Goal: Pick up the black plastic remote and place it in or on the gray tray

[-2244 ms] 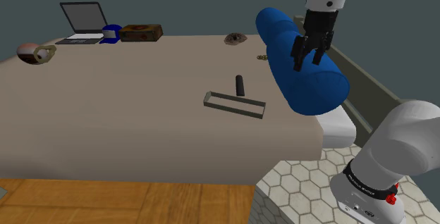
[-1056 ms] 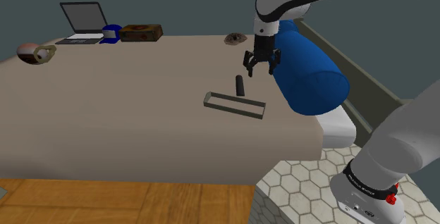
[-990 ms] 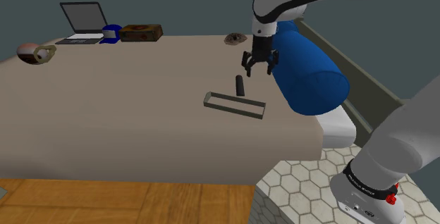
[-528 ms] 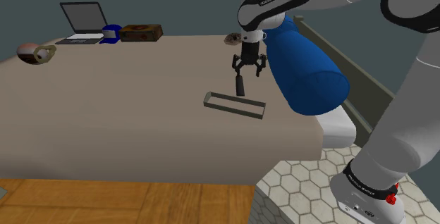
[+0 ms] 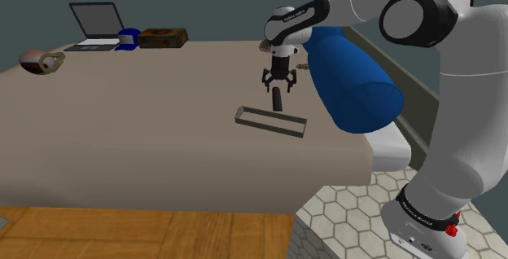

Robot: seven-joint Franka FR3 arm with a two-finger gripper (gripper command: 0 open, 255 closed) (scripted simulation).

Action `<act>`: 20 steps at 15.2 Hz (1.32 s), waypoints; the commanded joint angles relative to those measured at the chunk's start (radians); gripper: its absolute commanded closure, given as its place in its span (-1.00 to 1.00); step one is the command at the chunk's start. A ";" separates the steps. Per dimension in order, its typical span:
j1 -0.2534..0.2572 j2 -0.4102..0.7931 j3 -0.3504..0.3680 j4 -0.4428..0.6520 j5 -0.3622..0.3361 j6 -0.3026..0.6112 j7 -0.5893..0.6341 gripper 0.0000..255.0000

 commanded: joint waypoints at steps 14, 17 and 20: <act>0.006 0.047 0.002 -0.042 0.007 0.088 0.003 -1.00; 0.006 0.047 0.002 -0.042 0.007 0.088 0.003 1.00; 0.006 0.052 0.002 -0.032 0.006 0.083 0.003 1.00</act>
